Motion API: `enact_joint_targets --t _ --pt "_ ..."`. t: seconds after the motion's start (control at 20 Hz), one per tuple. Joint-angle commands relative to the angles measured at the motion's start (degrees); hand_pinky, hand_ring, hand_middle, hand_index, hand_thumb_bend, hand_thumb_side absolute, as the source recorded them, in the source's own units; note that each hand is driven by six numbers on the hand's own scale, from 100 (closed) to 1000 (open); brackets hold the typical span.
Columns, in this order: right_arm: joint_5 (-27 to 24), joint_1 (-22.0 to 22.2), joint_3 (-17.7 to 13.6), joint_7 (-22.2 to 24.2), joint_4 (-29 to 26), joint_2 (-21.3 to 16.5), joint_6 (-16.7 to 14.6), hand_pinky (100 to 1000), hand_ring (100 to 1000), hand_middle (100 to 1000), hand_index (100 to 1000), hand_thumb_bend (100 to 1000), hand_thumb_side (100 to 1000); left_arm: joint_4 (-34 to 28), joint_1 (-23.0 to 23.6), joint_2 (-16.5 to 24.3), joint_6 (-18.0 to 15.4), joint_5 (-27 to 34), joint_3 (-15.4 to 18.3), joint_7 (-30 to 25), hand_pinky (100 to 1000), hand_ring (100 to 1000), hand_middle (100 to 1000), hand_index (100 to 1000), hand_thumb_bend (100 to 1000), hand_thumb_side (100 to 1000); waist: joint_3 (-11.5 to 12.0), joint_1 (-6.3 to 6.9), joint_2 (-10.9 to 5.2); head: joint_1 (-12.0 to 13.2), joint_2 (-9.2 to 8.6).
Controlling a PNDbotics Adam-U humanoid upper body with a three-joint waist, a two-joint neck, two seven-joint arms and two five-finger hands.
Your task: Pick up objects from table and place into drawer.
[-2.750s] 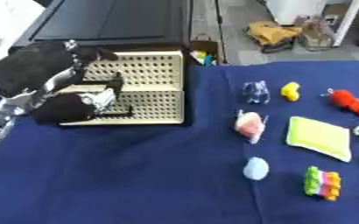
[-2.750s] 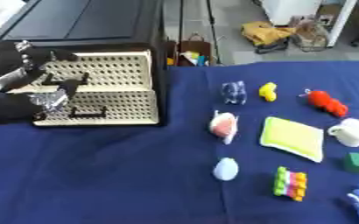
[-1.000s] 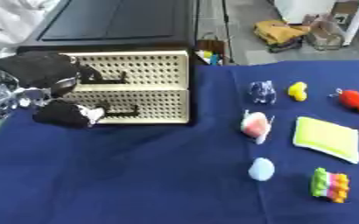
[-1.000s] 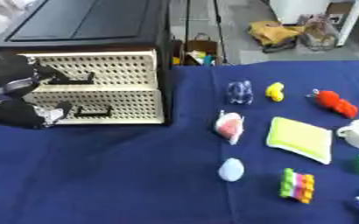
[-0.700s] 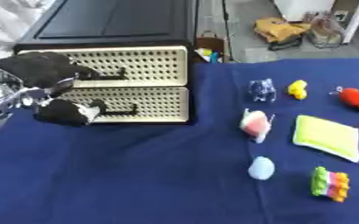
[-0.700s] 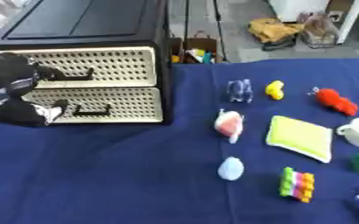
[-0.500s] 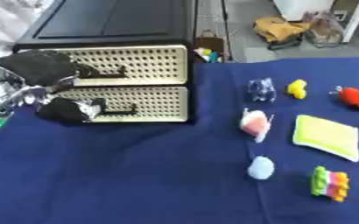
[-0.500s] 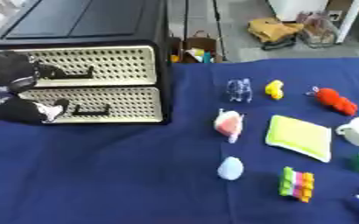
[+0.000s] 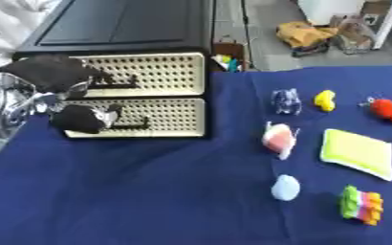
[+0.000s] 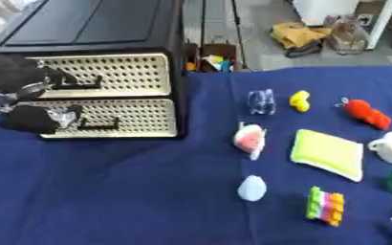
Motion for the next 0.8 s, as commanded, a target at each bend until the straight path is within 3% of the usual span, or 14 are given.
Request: enact_joint_targets --t 0.05,0.8 --pt "0.0 -0.8 0.0 -0.2 -0.8 -1.1 0.1 577 642 616 683 100 1000 -2.0 -1.4 1.4 0.5 -0.8 1.1 -0.6 100 100 109 923 184 871 0.0 -0.02 -1.01 0.2 -0.62" --pt "-0.3 -1.1 0.1 -0.2 -0.8 -0.8 -0.2 577 642 615 682 100 1000 5.1 -3.1 -0.4 0.0 -4.6 -0.3 -0.6 100 100 103 921 180 876 -0.8 -0.16 -0.82 0.9 -2.0"
